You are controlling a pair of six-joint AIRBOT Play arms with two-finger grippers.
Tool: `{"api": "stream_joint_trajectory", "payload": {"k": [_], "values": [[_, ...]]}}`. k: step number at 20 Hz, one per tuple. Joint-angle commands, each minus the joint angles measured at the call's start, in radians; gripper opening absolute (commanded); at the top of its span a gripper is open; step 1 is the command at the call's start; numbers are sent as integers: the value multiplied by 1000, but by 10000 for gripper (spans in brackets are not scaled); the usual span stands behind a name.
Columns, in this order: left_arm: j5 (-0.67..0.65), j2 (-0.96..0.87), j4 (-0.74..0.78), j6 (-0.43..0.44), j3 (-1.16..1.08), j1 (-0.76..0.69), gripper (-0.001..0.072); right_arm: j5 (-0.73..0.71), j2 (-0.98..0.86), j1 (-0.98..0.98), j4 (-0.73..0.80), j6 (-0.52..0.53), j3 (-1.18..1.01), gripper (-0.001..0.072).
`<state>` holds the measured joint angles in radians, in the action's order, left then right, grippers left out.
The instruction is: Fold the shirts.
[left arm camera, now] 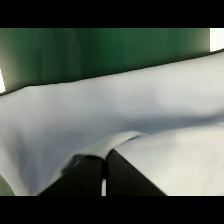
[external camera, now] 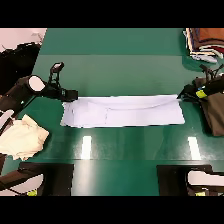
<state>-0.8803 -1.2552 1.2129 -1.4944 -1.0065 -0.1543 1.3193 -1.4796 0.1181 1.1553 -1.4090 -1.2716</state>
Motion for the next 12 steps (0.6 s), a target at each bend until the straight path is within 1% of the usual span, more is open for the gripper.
{"api": "stream_joint_trajectory", "payload": {"k": [1,2,3,4,5,6,7,8,9,10,12], "values": [[-22,-11,-6,3,-31,0,48,6,-55,10,-39,48,-64,438],[-51,-11,-6,3,-44,0,337,20,-49,26,-39,57,-63,439],[-73,-11,-5,2,-54,0,672,41,-44,48,-39,69,-61,438],[-87,-11,-5,2,-63,0,701,76,-44,77,-40,87,-57,438],[-95,-11,-6,2,-68,0,587,110,-45,109,-39,95,-47,440],[-101,-11,-14,2,-71,0,473,123,-44,137,-39,97,-26,472],[-102,-11,-39,2,-71,0,370,124,-44,166,-39,111,5,538],[-102,-11,-74,3,-71,0,241,116,-44,192,-40,121,39,561],[-102,-11,-113,3,-71,0,110,98,-44,220,-41,139,80,561],[-98,-11,-147,10,-71,0,23,76,-45,238,-59,158,120,561],[-74,-12,-217,14,-71,-3,22,47,-68,272,-159,216,181,556]]}}
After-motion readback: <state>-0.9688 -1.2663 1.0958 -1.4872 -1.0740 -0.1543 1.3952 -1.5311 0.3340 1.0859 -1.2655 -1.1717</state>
